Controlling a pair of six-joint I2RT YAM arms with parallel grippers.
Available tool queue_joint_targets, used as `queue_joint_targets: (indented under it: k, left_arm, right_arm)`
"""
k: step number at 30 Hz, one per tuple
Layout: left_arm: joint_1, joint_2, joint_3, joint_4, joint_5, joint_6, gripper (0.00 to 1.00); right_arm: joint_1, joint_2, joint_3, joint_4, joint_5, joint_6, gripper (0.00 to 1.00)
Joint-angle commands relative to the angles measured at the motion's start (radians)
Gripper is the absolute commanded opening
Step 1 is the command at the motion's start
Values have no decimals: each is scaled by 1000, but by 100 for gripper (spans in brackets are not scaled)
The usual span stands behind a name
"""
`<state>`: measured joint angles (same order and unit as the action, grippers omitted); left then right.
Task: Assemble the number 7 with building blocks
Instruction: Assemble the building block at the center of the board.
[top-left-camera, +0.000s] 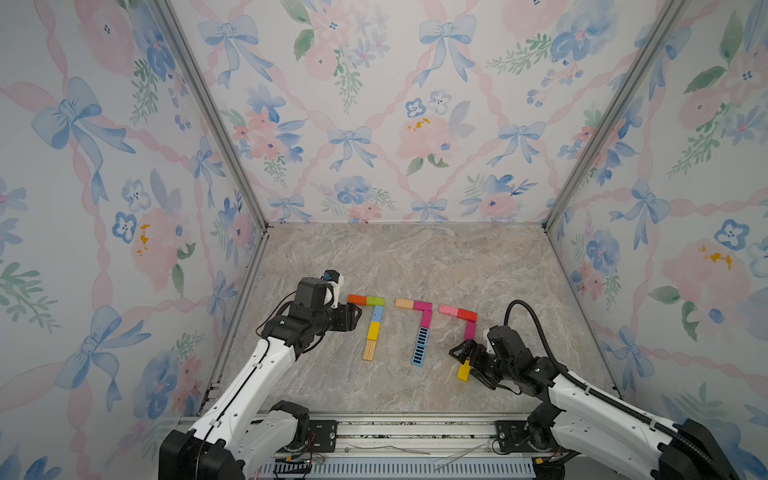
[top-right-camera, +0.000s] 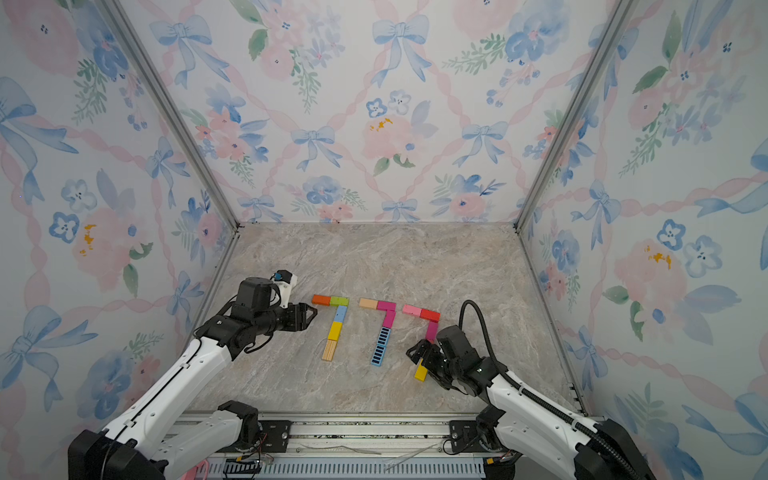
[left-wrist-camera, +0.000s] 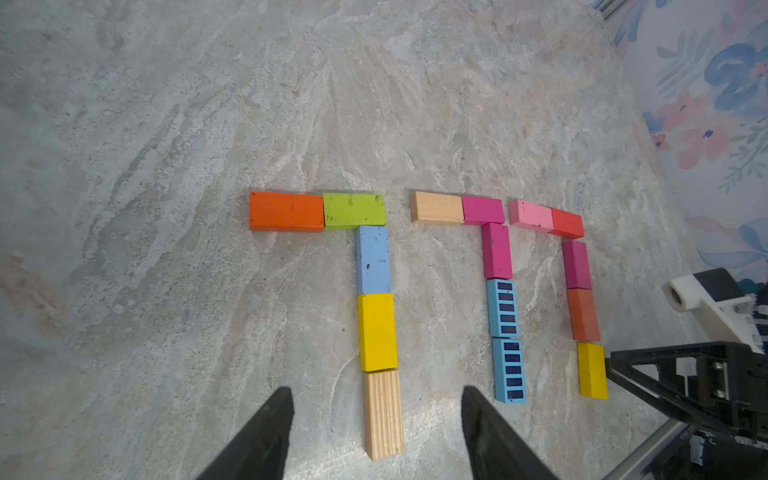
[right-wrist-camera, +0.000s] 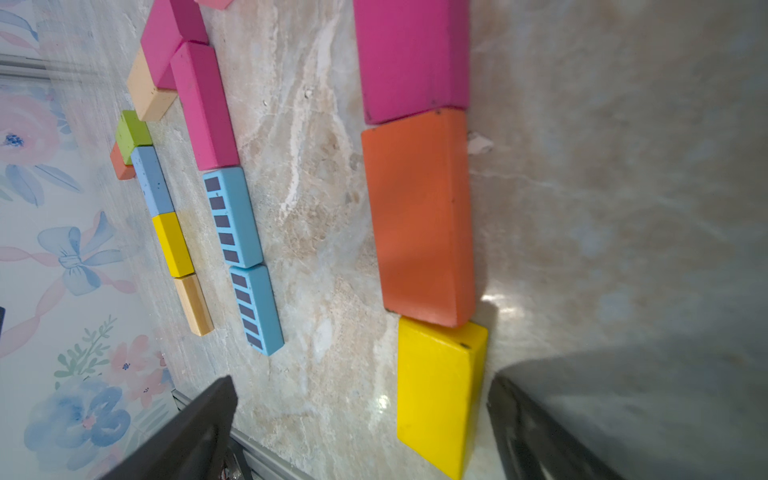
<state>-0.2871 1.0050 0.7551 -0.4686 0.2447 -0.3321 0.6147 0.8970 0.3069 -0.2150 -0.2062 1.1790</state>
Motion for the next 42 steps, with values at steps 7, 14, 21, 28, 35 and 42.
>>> queue_joint_targets:
  k: [7, 14, 21, 28, 35, 42]
  left_arm:
    - [3, 6, -11, 7, 11, 21, 67]
    - [3, 14, -11, 8, 16, 22, 67]
    - [3, 9, -11, 7, 12, 22, 67]
    - [5, -14, -11, 8, -4, 21, 67]
    - [24, -109, -9, 8, -91, -7, 69]
    - [117, -231, -52, 40, -376, -118, 90]
  right_arm:
    - [-22, 27, -28, 7, 1, -3, 97]
    - [-23, 40, -32, 20, -1, -5, 97]
    - [-24, 35, -31, 9, 2, -5, 97]
    - [-79, -69, 86, -226, 66, -125, 96]
    - [-391, -49, 325, -387, -13, -475, 97]
    - [-544, 79, 415, -140, 14, -876, 96]
